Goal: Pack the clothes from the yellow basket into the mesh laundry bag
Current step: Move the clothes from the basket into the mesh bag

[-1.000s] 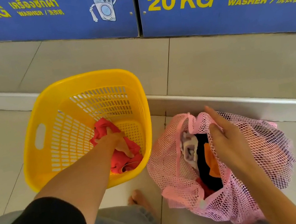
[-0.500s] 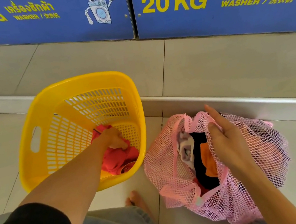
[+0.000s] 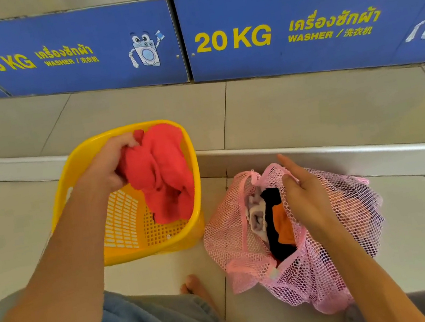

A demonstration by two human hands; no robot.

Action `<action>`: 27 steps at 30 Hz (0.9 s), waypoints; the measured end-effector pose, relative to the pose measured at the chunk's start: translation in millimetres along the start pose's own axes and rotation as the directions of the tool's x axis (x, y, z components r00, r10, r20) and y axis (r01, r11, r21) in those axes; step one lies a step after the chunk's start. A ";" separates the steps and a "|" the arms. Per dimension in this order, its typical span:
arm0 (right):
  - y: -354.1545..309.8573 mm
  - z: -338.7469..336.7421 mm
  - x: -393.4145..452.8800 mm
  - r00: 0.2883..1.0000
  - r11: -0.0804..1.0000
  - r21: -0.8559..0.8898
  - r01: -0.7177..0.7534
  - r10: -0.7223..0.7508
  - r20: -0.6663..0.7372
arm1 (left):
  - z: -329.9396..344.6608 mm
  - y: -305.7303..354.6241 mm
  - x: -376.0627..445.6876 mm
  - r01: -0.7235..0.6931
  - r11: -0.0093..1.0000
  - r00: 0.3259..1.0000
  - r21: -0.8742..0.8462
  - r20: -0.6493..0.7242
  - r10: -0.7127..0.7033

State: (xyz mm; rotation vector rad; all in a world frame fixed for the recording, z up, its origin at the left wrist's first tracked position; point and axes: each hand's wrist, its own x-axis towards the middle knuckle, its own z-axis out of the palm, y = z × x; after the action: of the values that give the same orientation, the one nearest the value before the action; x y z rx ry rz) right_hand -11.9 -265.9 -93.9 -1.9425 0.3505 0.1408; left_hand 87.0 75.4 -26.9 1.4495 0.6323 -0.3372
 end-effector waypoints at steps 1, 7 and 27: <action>-1.8 -2.7 -2.3 1.000 1.000 0.011 0.001 -0.001 -0.004 | 0.2 11.5 -16.1 -0.080 0.992 0.996 -0.101 0.025 0.083; -9.0 -16.8 -17.4 0.999 0.999 0.046 0.009 -0.008 -0.035 | 14.1 45.7 -103.7 -0.364 0.731 0.815 -0.577 0.182 0.549; -2.3 -29.0 -20.0 0.999 0.999 0.032 0.012 -0.010 -0.046 | 19.3 -40.1 -47.1 0.200 0.972 0.960 0.125 0.171 -0.220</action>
State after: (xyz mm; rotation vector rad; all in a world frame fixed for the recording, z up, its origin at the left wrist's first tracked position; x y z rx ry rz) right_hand -32.1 -288.2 -75.4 -1.9176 0.3703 0.0828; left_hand 30.3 44.5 -31.8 1.4350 0.6260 -0.6733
